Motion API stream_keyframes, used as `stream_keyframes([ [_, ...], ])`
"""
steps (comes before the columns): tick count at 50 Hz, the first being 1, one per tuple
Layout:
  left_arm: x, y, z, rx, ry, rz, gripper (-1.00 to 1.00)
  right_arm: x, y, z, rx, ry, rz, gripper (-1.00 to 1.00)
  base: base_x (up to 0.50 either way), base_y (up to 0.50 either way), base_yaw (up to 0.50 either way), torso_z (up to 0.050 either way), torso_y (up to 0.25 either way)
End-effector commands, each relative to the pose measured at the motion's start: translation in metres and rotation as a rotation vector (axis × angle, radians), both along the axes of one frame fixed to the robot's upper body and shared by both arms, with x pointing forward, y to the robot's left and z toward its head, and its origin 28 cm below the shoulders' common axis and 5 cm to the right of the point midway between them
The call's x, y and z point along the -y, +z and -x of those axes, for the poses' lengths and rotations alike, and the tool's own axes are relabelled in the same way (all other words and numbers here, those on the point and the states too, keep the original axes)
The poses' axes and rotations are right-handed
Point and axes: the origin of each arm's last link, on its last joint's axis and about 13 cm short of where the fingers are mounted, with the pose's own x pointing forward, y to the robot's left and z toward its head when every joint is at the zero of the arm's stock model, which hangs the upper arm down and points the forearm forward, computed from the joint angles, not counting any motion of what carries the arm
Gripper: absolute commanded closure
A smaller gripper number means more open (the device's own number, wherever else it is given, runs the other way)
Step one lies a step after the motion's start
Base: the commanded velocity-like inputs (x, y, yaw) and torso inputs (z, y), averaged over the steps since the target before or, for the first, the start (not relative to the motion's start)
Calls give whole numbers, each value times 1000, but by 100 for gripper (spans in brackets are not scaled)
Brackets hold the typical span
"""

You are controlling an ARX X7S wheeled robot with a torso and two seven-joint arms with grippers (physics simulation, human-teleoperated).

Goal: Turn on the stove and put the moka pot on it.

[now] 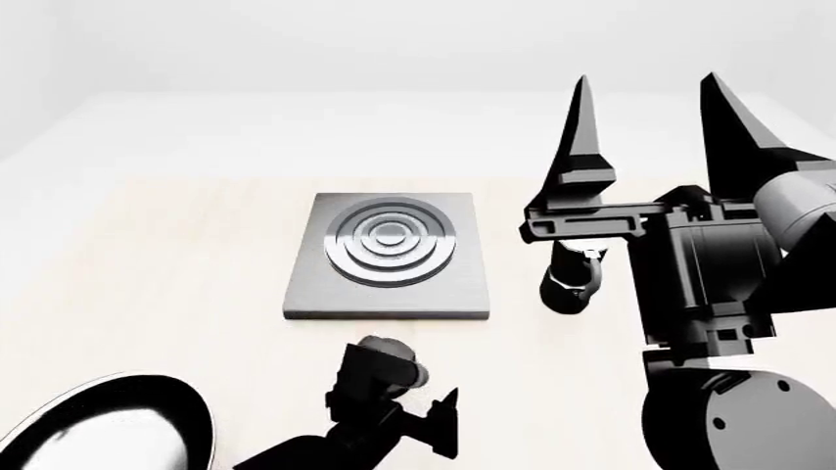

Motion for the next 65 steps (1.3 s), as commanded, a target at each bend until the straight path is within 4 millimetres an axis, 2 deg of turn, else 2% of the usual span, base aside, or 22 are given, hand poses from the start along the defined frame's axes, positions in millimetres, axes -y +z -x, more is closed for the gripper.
stream_keyframes([
  [1,7,11,-11,33,-29,-8,-100,0,-1,0,-4,-1,1,-100,0,0,0,0,0],
  [13,12,56,-32,178,-32,-17,-100,3,-4,-1,-10,-6,-3,-100,0,0,0,0,0],
  [16,12,65,-33,223,-32,-23,-100,5,-5,-4,-15,-12,-3,-100,0,0,0,0,0],
  [21,8,95,-29,384,-29,-22,-100,6,-8,-6,-28,-20,0,-100,0,0,0,0,0],
  [22,7,107,-27,444,-24,-12,-100,6,-10,-7,-35,-25,2,-100,0,0,0,0,0],
  [23,6,108,-27,444,-24,-12,-100,6,-10,-7,-35,-25,2,-100,0,0,0,0,0],
  [25,3,125,-22,525,-14,-11,-100,7,-11,-9,-45,-32,7,-100,0,0,0,0,0],
  [29,-2,142,-16,625,2,-36,-100,8,-12,-10,-53,-42,16,-100,0,0,0,0,0],
  [30,-5,153,-11,678,16,-32,-100,9,-12,-11,-57,-48,20,-100,0,0,0,0,0],
  [36,-16,176,3,831,92,-50,-100,13,-15,-14,-71,-67,29,-100,0,0,0,0,0],
  [48,-39,211,32,1040,247,-126,-100,20,-24,-22,-103,-102,43,-100,0,0,0,0,0],
  [60,-56,237,64,1306,379,-166,-100,34,-48,-44,-195,-180,65,-100,0,0,0,0,0],
  [65,-63,248,83,1432,445,-132,-100,40,-62,-54,-247,-216,73,-100,0,0,0,0,0],
])
